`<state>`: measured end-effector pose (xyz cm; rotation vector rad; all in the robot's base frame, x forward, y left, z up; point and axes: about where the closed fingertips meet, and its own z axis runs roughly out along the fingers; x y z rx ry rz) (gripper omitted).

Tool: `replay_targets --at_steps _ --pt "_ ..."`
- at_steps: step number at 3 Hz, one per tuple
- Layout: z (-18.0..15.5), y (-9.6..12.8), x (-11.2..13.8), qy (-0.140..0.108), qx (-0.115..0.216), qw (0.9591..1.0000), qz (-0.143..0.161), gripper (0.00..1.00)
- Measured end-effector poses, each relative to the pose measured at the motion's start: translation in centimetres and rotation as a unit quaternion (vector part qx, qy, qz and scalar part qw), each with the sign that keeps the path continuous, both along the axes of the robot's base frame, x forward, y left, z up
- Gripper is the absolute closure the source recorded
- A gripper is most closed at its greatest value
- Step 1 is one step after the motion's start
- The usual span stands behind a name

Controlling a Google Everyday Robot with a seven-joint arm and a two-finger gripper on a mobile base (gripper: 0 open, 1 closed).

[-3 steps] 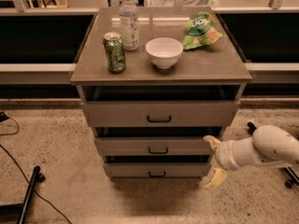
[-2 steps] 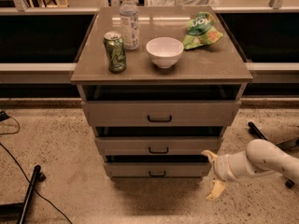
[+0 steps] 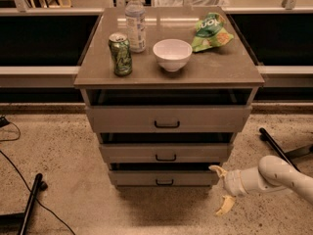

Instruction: Open bottom drawer

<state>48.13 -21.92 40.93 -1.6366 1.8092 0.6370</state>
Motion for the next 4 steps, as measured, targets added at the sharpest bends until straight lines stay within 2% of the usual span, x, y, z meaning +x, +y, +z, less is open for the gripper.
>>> replay_targets --at_steps 1,2,3,4 --pt "-0.8 0.2 0.7 -0.001 -0.007 1.0000 -0.006 0.00" --pt "-4.6 1.6 3.6 -0.021 0.004 0.9998 0.007 0.00" --pt "-13.1 2.8 6.3 -0.030 -0.010 0.9995 0.007 0.00" --pt "-16.8 3.3 6.9 -0.048 0.003 0.9981 0.038 0.00"
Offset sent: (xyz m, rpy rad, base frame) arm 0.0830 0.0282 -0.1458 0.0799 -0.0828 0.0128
